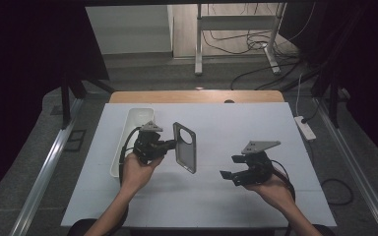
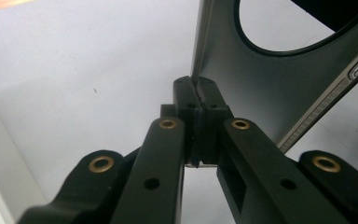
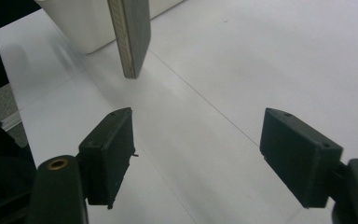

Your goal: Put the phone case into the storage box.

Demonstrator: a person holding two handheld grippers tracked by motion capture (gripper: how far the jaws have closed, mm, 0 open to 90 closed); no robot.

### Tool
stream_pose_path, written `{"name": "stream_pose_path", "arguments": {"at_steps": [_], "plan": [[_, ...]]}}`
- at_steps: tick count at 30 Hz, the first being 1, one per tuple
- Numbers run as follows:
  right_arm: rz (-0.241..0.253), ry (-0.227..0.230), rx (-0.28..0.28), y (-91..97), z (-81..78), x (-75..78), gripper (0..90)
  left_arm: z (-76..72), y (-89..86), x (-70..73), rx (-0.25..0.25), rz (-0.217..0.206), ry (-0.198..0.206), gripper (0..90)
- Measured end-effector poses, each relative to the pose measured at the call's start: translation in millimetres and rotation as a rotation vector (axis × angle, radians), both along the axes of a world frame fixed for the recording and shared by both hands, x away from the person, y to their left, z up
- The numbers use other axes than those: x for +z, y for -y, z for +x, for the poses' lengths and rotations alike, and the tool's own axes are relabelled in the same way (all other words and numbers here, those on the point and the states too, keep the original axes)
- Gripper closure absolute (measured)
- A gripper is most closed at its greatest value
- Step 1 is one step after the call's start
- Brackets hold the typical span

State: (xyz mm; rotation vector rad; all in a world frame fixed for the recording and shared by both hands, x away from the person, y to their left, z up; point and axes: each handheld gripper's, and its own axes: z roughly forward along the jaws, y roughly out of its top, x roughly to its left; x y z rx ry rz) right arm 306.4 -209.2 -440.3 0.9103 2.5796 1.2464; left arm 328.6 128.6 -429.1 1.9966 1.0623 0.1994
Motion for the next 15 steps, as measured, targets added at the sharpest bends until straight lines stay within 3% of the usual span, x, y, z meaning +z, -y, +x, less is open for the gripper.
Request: {"name": "stream_pose_path", "arguments": {"at_steps": [15], "plan": [[-0.029, 0.013, -0.081, 25.9, -4.2, -1.2, 18.4, 9.9, -9.0, 5.6, 0.009, 0.003, 0.000, 89.1]]}}
